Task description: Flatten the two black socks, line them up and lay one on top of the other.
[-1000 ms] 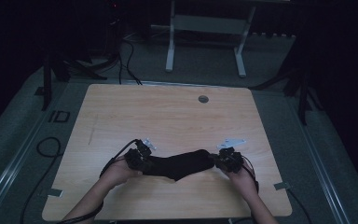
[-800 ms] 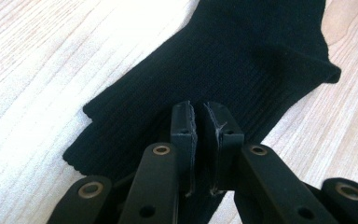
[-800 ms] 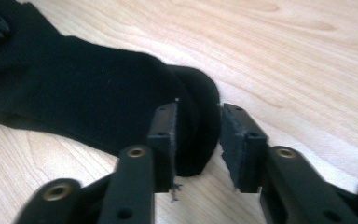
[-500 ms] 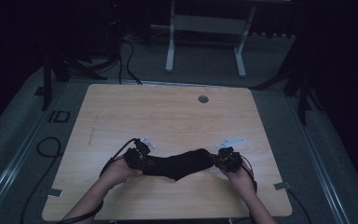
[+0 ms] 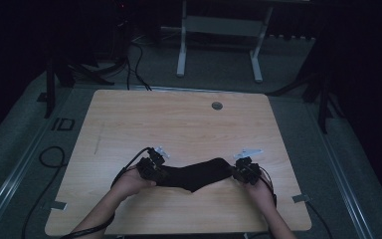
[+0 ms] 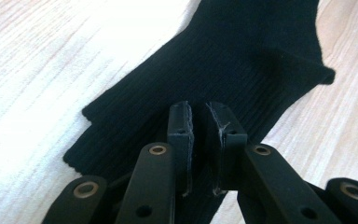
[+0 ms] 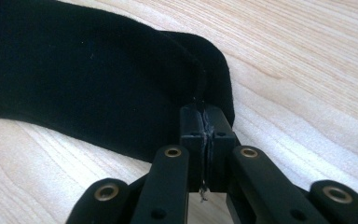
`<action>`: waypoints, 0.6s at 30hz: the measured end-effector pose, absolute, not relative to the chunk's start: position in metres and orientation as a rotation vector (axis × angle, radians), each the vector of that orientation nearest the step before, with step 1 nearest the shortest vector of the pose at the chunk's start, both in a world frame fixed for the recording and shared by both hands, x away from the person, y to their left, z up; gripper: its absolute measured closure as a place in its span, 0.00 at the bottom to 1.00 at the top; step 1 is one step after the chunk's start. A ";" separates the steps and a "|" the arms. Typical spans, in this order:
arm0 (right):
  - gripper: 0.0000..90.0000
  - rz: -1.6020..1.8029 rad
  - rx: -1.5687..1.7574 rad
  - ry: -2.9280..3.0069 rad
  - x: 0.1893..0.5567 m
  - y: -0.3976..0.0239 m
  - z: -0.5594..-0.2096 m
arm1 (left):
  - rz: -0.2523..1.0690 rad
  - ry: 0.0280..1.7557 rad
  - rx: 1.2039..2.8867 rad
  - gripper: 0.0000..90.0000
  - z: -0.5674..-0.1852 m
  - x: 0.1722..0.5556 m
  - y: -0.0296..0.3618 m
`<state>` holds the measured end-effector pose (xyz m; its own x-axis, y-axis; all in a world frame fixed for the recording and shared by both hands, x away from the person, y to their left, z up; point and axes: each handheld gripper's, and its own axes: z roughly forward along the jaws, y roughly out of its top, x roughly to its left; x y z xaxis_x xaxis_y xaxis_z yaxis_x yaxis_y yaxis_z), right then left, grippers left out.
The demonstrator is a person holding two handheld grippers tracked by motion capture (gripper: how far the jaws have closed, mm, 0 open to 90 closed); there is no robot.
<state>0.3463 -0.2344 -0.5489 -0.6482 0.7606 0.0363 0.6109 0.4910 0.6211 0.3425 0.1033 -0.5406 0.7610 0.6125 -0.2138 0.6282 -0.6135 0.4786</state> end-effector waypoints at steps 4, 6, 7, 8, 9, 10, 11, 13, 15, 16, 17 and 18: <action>0.98 0.894 1.158 2.488 0.350 -0.232 -0.550 | -0.030 0.939 2.397 0.89 -0.542 0.347 0.108; 0.98 0.884 1.146 2.487 0.353 -0.229 -0.550 | -0.025 0.949 2.388 0.89 -0.542 0.350 0.111; 0.98 0.880 1.146 2.487 0.354 -0.227 -0.550 | -0.018 0.952 2.391 0.89 -0.542 0.351 0.113; 0.98 0.881 1.141 2.489 0.356 -0.225 -0.550 | -0.007 0.955 2.393 0.89 -0.542 0.353 0.114; 0.98 0.884 1.136 2.492 0.358 -0.223 -0.550 | 0.000 0.963 2.391 0.89 -0.542 0.354 0.115; 0.98 0.889 1.141 2.491 0.360 -0.222 -0.550 | 0.001 0.971 2.391 0.89 -0.542 0.356 0.117; 0.98 0.888 1.139 2.492 0.362 -0.220 -0.550 | 0.008 0.969 2.390 0.89 -0.542 0.357 0.118; 0.98 0.894 1.141 2.490 0.367 -0.216 -0.550 | 0.022 0.972 2.398 0.89 -0.541 0.361 0.121; 0.98 0.900 1.145 2.487 0.371 -0.213 -0.551 | 0.036 0.983 2.393 0.89 -0.541 0.365 0.124; 0.98 0.902 1.151 2.487 0.373 -0.211 -0.551 | 0.030 0.990 2.386 0.89 -0.541 0.366 0.126; 0.97 0.904 1.151 2.485 0.374 -0.210 -0.551 | 0.035 0.996 2.379 0.89 -0.541 0.367 0.127; 0.97 0.905 1.155 2.483 0.375 -0.209 -0.551 | 0.034 1.000 2.372 0.89 -0.541 0.368 0.129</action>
<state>0.3755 -0.2086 -0.5507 -0.6517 0.7580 0.0278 0.5982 0.4911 0.6332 0.3681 0.1288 -0.5415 0.7215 0.6669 -0.1862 0.6527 -0.5651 0.5046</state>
